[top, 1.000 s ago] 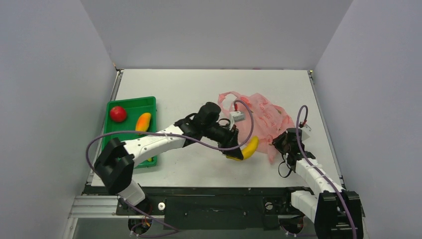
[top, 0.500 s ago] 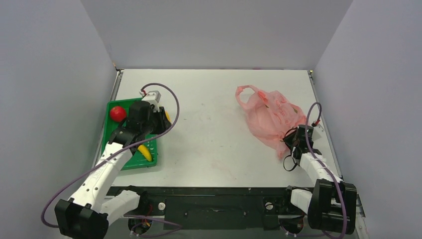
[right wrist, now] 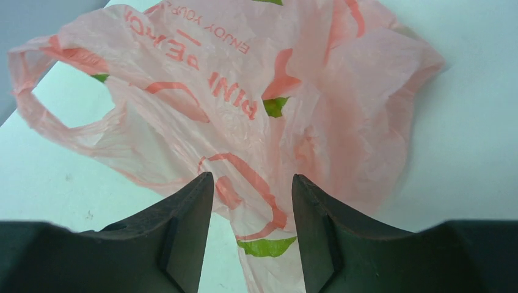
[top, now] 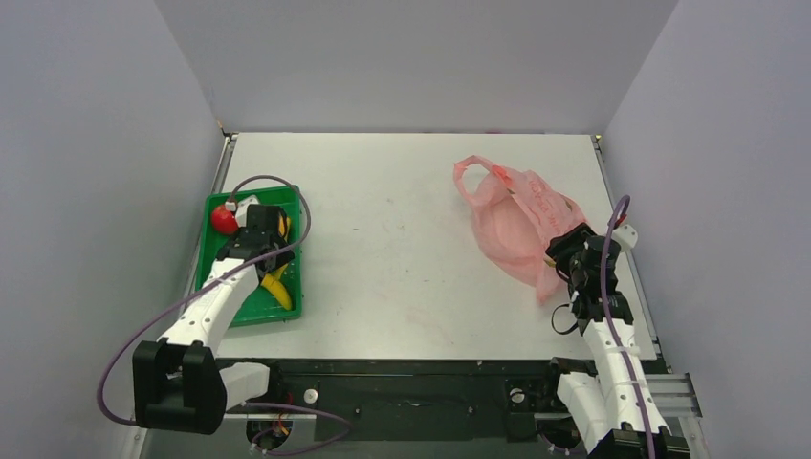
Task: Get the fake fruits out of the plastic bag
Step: Place the fake fruit in the bin.
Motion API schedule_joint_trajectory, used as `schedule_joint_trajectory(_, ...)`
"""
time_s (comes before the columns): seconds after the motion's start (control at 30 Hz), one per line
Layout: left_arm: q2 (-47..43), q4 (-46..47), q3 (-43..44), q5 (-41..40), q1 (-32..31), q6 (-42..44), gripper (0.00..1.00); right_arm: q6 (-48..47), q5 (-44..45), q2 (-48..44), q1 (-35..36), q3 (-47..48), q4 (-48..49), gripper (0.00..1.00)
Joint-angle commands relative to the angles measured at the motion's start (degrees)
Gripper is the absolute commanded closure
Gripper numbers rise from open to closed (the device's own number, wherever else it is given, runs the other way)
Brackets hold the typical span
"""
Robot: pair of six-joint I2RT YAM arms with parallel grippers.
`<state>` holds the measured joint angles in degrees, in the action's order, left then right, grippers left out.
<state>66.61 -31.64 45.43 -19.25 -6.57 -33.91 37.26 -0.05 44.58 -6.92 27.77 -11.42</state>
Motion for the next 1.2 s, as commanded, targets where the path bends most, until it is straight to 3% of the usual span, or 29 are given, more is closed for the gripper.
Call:
schedule_joint_trajectory(0.0,3.95,5.41,0.40,0.80,0.69,-6.50,1.00,-1.69,-1.80,-0.58,1.30,2.61,-1.94,0.53)
schedule_joint_trajectory(0.2,8.73,9.78,-1.67,4.72,2.31,-12.16,1.00,-1.62,-2.08,-1.66,1.60,2.67,-2.86,0.54)
schedule_joint_trajectory(0.47,13.46,11.17,-4.33,8.17,5.66,-13.64,1.00,-2.84,-1.81,-2.85,2.44,5.00,-5.21,0.54)
schedule_joint_trajectory(0.7,11.87,9.89,-2.42,11.28,6.23,-9.19,0.74,-6.47,-2.30,-3.88,5.49,8.76,-8.78,0.49)
schedule_joint_trajectory(0.87,4.66,9.71,-2.35,13.35,6.26,-5.98,0.55,-7.60,-1.00,-5.28,9.63,11.20,-11.53,0.44)
schedule_joint_trajectory(1.17,-8.58,6.33,-0.92,12.09,6.29,-4.02,0.50,-8.08,-0.12,-5.66,13.18,14.86,-15.19,0.44)
